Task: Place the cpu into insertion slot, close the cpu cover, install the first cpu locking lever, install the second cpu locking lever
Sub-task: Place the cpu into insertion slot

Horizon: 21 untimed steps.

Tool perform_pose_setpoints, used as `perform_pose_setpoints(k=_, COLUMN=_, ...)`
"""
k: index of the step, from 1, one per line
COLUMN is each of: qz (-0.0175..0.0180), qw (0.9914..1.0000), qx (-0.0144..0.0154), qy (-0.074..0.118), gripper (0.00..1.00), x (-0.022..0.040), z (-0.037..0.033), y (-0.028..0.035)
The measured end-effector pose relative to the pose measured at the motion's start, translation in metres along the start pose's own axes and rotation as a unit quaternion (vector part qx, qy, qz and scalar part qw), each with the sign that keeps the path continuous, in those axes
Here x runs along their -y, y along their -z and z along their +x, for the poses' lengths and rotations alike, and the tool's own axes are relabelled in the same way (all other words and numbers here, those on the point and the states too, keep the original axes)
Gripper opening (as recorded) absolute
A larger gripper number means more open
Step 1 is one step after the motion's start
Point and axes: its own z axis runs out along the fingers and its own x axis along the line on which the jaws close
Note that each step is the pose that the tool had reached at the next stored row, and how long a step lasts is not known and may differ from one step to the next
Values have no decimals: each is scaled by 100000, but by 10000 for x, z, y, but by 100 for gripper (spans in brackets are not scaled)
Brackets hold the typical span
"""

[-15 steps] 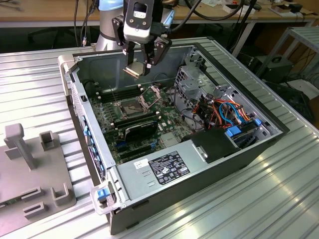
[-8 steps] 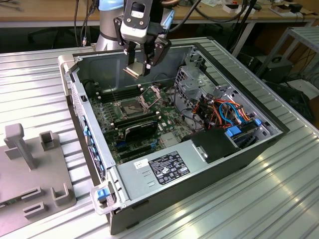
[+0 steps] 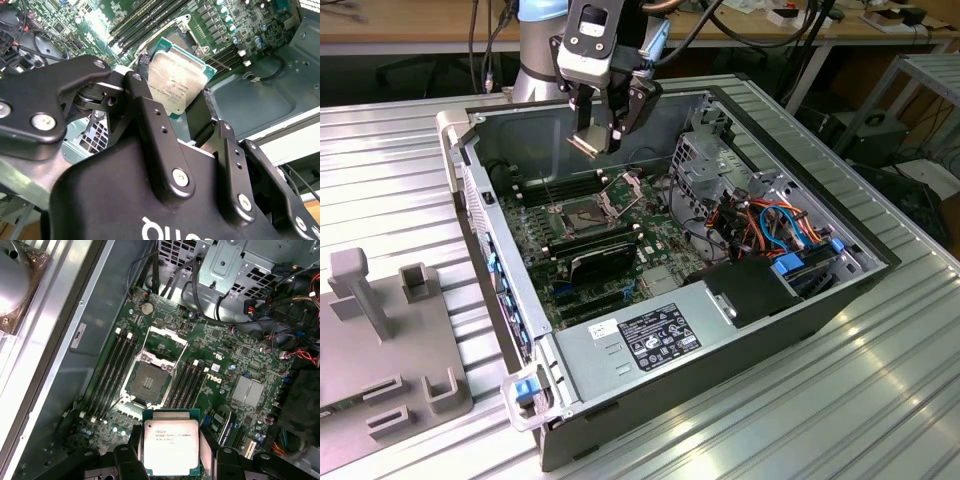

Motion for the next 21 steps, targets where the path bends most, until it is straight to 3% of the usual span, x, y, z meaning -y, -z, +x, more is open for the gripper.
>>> perform_pose_setpoints(k=7, qz=45, qw=99986, qx=89, qy=-1670, gripper=55, x=-2, z=0, y=-5)
perform_pose_setpoints(k=8, qz=63, qw=99975, qx=131, qy=-2249, gripper=55, x=-5, z=0, y=-6)
perform_pose_setpoints(k=9, qz=138, qw=99883, qx=265, qy=-4832, gripper=55, x=-8, z=0, y=-8)
perform_pose_setpoints(k=10, qz=151, qw=99848, qx=296, qy=-5503, gripper=55, x=-9, z=2, y=-9)
perform_pose_setpoints(k=21, qz=155, qw=99840, qx=303, qy=-5650, gripper=55, x=-9, z=2, y=-9)
